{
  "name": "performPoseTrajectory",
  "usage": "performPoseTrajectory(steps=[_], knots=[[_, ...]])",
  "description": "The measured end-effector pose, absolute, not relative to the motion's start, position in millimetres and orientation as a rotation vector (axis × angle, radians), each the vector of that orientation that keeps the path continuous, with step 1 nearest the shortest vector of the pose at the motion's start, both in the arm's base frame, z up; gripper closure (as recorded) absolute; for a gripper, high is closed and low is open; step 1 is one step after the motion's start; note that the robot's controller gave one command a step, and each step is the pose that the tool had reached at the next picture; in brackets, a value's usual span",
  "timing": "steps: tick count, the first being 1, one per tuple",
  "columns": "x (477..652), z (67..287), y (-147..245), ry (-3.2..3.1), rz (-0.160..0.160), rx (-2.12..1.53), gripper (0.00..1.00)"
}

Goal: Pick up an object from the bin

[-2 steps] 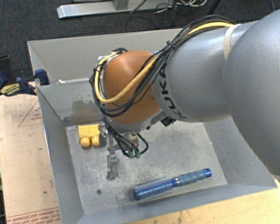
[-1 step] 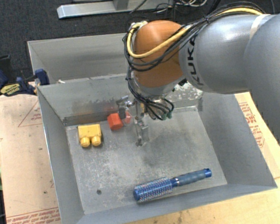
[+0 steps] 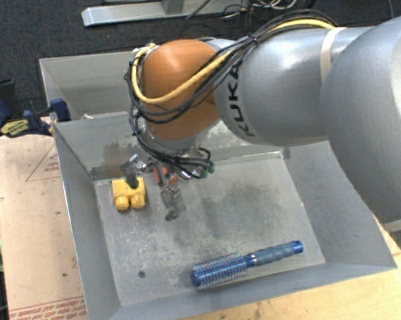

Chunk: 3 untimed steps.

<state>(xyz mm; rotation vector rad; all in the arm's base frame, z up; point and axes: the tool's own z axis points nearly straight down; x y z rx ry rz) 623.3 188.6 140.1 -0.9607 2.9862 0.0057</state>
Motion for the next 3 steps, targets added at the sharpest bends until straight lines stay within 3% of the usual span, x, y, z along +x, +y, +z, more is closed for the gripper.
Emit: performPoseTrajectory(steps=[1, 2, 3], knots=[[645.2, 140, 188, 3.011, 0.003, -0.874, 0.0], [652.5, 75, 186, 2.999, 0.006, -0.916, 0.0], [653.9, 79, 186, 2.996, 0.005, -0.915, 1.0]])
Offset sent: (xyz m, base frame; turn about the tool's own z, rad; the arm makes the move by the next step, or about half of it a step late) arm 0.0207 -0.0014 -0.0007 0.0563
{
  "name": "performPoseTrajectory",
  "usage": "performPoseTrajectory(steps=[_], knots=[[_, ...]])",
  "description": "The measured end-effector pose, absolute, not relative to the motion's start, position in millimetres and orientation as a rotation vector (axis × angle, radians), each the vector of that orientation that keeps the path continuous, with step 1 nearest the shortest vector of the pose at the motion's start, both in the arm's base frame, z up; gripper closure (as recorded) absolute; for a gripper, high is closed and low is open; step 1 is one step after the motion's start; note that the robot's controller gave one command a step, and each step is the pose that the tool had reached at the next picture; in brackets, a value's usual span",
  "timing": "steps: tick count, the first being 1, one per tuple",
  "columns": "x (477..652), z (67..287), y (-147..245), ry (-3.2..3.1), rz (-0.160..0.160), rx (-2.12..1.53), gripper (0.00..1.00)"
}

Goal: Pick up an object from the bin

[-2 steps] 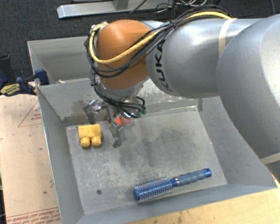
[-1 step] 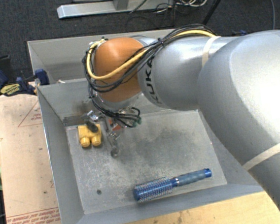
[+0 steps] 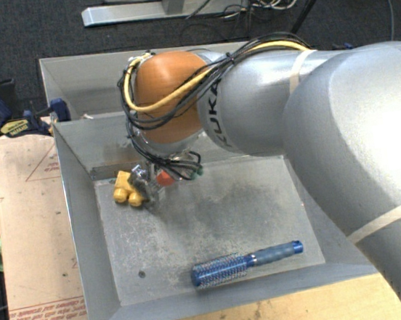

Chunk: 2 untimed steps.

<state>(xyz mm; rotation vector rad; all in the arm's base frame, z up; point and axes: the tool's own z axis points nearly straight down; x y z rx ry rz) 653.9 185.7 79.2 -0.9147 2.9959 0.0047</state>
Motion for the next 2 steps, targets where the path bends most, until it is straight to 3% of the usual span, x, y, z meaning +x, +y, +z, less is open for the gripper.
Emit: performPoseTrajectory(steps=[1, 2], knots=[[640.8, 114.5, 199.3, 2.999, 0.004, -0.909, 1.0], [636.5, 122.0, 205.0, 3.009, 0.004, -0.886, 1.0]])
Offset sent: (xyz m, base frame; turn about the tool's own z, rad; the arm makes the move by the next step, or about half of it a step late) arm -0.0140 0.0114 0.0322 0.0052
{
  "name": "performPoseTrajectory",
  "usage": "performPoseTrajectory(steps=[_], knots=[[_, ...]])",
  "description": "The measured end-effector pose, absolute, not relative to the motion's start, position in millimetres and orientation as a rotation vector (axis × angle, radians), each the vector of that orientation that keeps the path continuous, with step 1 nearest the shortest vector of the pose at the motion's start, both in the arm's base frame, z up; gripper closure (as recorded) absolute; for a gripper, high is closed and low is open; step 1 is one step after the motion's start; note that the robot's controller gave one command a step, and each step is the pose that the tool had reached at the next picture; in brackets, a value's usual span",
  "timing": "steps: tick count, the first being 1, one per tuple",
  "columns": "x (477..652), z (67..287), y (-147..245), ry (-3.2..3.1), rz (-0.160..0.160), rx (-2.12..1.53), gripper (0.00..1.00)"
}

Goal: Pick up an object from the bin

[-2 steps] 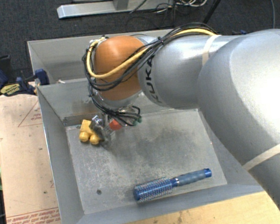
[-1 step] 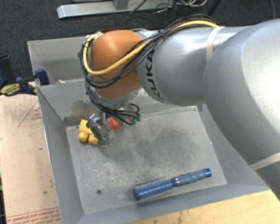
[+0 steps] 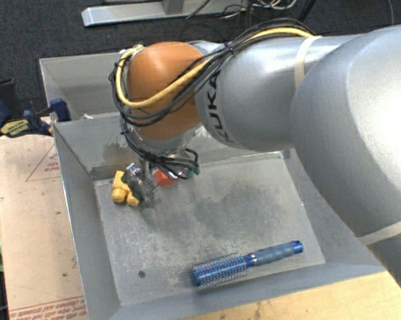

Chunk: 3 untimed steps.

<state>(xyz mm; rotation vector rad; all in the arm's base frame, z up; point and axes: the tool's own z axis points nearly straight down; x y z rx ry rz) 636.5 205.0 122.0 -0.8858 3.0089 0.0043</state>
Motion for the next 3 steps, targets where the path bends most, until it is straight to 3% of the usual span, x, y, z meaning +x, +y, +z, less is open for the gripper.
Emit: performPoseTrajectory(steps=[1, 2, 3], knots=[[596.3, 155, 230, 3.006, 0.005, -0.904, 1.0], [600.2, 101, 229, 3.021, 0.003, -0.869, 1.0], [569.5, 195, 104, 2.975, -0.004, -0.994, 1.0]])
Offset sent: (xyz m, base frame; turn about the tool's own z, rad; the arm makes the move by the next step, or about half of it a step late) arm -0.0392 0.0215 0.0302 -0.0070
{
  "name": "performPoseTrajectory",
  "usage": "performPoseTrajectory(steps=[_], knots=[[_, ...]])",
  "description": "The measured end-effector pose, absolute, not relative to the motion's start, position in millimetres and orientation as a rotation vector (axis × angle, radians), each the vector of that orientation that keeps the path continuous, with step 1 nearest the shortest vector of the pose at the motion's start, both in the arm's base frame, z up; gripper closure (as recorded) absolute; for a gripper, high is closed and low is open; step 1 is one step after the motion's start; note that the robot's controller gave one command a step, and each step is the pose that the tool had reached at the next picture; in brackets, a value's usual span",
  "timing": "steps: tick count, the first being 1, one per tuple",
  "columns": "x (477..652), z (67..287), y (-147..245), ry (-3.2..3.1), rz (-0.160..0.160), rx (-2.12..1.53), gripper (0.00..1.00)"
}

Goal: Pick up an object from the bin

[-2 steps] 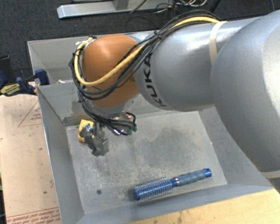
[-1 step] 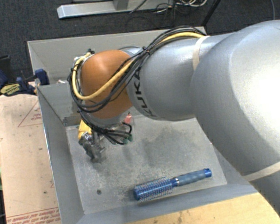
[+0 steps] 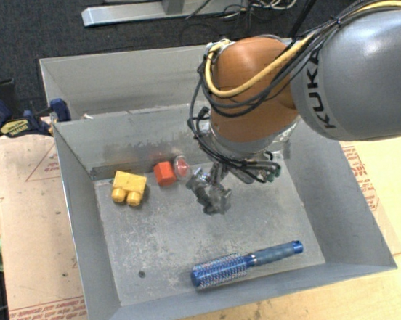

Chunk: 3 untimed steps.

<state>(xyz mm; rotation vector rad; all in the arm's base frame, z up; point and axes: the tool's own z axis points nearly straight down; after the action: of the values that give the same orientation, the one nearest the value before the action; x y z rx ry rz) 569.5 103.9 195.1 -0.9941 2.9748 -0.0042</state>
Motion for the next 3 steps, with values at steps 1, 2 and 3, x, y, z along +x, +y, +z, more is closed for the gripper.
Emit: performPoseTrajectory(steps=[1, 2, 3], knots=[[553.2, 335, 103, 2.978, -0.002, -0.957, 1.0], [520.3, 170, 67, 3.016, 0.004, -0.909, 1.0], [522.4, 174, 68, 3.006, 0.002, -0.908, 0.0]])
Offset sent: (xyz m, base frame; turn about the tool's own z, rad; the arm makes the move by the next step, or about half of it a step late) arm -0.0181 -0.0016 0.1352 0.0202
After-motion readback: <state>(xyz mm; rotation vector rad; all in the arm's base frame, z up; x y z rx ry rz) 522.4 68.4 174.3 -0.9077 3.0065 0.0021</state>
